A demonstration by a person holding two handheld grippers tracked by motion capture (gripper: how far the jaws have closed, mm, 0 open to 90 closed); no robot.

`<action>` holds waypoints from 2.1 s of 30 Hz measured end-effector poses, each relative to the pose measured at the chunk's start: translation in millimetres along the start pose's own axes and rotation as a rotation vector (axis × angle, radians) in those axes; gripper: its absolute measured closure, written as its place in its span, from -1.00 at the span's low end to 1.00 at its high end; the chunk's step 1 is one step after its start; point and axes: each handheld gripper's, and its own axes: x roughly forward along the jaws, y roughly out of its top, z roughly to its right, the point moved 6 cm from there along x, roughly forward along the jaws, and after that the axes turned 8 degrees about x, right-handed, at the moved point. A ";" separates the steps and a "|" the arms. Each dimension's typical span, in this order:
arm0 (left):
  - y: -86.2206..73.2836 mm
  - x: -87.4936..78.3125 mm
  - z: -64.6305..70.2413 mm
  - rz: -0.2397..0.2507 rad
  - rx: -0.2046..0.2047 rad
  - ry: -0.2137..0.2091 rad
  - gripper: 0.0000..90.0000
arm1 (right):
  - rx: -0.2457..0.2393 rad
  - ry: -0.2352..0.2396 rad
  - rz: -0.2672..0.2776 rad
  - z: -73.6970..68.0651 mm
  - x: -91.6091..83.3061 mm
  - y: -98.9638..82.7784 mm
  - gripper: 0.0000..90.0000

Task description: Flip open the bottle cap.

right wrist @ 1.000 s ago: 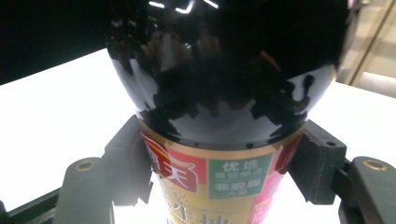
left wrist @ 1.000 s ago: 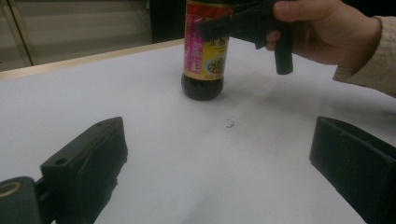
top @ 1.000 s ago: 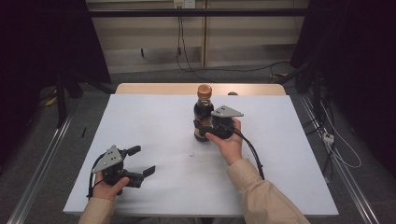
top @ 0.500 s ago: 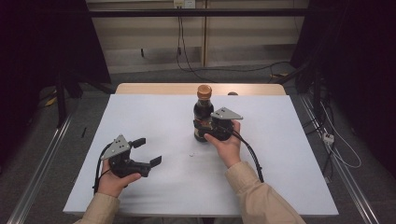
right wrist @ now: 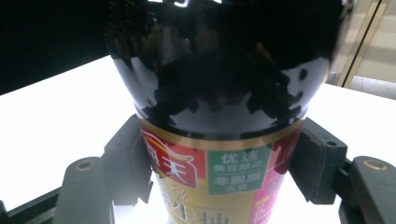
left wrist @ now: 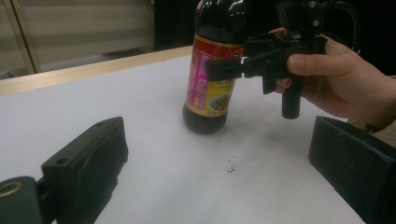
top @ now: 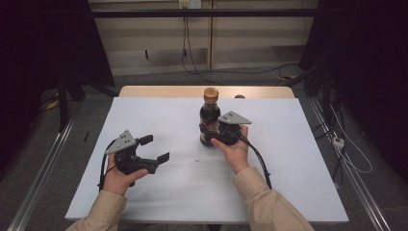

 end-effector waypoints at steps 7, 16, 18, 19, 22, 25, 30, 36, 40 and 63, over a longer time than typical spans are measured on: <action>12.8 6.7 -1.6 0.001 -0.012 -0.016 -0.65 | 0.007 0.012 -0.006 0.6 0.1 -0.1 -0.32; 31.9 20.9 -2.5 -0.021 0.007 -0.045 -0.15 | 0.024 0.030 -0.008 1.9 1.1 -1.1 -0.33; 35.0 25.3 -2.2 -0.034 0.013 -0.046 -0.04 | 0.023 0.031 -0.008 2.1 1.3 -1.2 -0.33; 36.4 27.4 -2.5 -0.044 0.021 -0.049 0.00 | 0.022 0.031 -0.009 2.2 1.3 -1.3 -0.33; 42.1 32.7 -3.7 -0.054 0.032 -0.033 0.04 | 0.023 0.031 -0.010 2.1 1.4 -1.5 -0.33; 48.8 36.5 -6.3 -0.046 0.033 -0.030 0.06 | 0.019 0.032 -0.013 2.2 1.5 -1.9 -0.33; 58.1 44.4 -6.2 -0.047 0.008 -0.069 0.22 | 0.009 0.030 -0.016 2.3 1.7 -2.4 -0.33; 69.2 52.7 -8.4 -0.055 -0.001 -0.100 0.58 | 0.007 0.029 -0.020 2.6 2.0 -3.0 -0.33; 75.8 58.3 -7.6 -0.069 0.005 -0.104 0.67 | 0.009 0.028 -0.025 2.6 2.0 -3.6 -0.33; 109.8 76.8 -10.9 -0.116 0.018 -0.114 1.00 | 0.010 0.037 -0.040 3.6 2.6 -4.8 -0.33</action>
